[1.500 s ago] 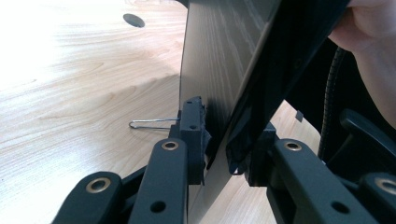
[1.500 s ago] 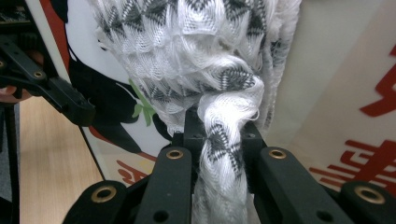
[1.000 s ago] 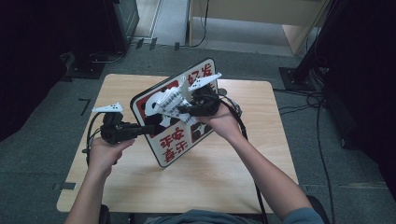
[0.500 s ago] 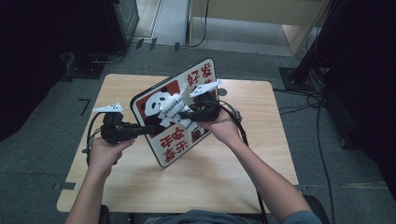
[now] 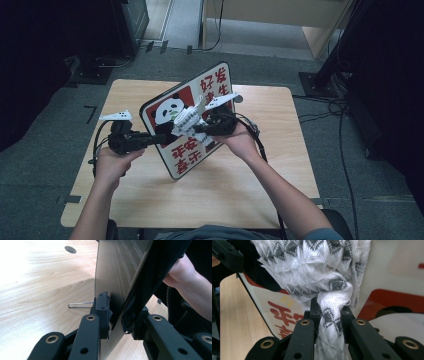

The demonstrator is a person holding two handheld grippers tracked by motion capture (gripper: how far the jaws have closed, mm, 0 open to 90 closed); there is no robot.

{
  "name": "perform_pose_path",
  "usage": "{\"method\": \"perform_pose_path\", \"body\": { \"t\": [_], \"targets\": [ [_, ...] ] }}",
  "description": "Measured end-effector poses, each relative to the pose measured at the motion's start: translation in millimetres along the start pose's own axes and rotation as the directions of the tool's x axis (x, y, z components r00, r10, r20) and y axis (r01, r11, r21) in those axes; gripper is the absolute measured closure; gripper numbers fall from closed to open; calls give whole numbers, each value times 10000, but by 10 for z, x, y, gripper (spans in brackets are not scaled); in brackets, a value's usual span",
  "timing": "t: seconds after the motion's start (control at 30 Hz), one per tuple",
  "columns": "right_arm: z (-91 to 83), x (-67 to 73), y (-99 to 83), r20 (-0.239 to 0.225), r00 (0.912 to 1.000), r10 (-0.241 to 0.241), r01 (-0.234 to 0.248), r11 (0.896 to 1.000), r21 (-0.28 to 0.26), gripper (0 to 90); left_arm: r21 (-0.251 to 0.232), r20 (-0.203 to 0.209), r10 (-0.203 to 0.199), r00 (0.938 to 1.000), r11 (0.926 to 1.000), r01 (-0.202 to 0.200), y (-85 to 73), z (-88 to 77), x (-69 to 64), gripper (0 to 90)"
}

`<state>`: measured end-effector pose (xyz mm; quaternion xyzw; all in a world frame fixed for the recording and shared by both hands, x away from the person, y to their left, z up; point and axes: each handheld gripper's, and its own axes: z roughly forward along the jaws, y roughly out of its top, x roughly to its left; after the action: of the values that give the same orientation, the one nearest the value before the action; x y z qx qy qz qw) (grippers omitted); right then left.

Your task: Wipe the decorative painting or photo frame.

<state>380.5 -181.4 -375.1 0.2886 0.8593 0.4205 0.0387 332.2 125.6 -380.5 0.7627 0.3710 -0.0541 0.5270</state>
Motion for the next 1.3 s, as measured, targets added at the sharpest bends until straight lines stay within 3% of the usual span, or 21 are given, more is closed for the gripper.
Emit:
{"method": "perform_pose_path", "body": {
  "t": [0.93,1.3],
  "targets": [
    [191,-74,-468,-254,9987,444,-446,9990,-58,800,-8,51,15,10000,10000,-15,2,11,-12,737],
    [279,-64,-633,-256,9974,667,-659,9974,299,799,-13,36,49,10000,10000,-49,1,13,-17,736]
  ]
}}
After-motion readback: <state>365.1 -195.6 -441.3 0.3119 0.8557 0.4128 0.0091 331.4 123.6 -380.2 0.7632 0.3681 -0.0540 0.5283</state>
